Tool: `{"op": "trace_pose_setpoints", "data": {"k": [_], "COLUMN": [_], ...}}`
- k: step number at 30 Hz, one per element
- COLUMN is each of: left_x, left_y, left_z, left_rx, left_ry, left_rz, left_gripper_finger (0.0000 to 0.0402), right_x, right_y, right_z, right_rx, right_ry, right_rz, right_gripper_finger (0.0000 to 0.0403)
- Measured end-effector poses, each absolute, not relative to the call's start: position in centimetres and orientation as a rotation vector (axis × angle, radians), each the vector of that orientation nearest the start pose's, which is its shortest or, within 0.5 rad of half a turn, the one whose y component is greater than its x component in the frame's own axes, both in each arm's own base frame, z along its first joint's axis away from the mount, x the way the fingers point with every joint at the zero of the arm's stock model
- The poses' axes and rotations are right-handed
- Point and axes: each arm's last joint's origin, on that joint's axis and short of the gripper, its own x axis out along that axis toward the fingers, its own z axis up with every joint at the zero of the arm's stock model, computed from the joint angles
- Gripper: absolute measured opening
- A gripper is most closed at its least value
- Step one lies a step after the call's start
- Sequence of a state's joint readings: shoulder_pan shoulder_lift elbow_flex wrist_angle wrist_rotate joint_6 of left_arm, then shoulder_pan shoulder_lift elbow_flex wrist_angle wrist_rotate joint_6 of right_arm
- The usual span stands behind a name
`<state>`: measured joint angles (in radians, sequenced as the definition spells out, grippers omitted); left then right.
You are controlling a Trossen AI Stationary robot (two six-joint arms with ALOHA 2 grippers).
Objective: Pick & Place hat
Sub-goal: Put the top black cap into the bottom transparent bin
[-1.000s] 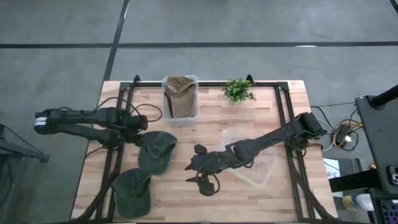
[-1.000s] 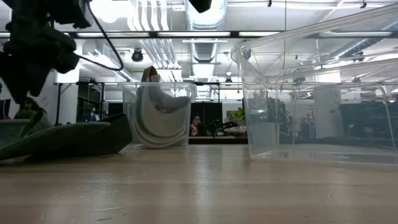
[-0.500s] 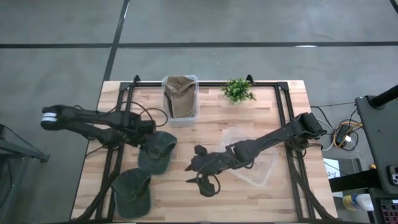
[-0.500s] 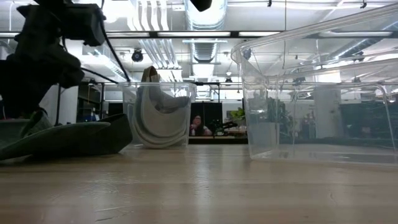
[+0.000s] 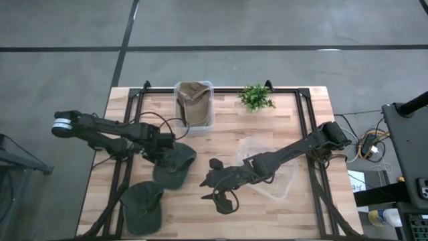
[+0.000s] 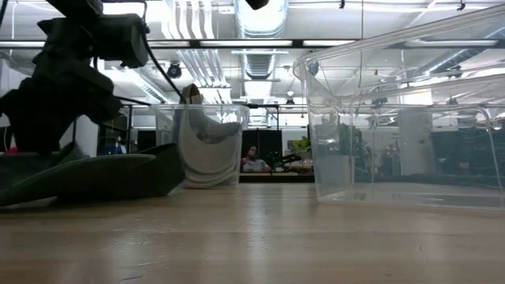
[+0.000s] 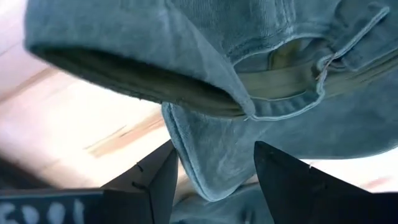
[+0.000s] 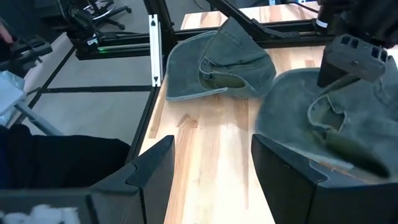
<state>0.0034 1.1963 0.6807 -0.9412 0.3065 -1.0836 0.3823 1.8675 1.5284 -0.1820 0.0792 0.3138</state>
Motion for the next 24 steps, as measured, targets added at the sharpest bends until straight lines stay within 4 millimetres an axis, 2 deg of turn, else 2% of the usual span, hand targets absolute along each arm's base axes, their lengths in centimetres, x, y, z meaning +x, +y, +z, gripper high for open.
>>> {"op": "trace_pose_setpoints", "data": {"k": [3,6,12,17,24], "left_x": [18.1,18.1,18.2,18.7,19.1], "left_y": [-0.9,-0.8,-0.7,-0.8,-1.3], "left_z": [18.6,18.6,18.6,19.0,21.7], "left_rx": [-1.085,-1.064,-1.022,-1.028,-1.047], "left_ry": [1.427,1.417,1.383,1.326,1.21], "left_rz": [0.533,0.556,0.565,0.509,0.41], "left_gripper_finger": [0.0194,0.0161,0.0022,0.0009,0.0006], "right_x": [40.2,40.2,40.2,40.2,40.3], "right_y": [15.9,15.9,15.9,15.9,15.9], "right_z": [28.3,28.3,28.3,28.4,29.4], "right_rx": [0.186,0.189,0.194,0.195,0.215], "right_ry": [0.549,0.549,0.545,0.542,0.507], "right_rz": [0.212,0.211,0.211,0.211,0.216], "right_gripper_finger": [0.0205,0.0205,0.0205,0.0205,0.0205]}}
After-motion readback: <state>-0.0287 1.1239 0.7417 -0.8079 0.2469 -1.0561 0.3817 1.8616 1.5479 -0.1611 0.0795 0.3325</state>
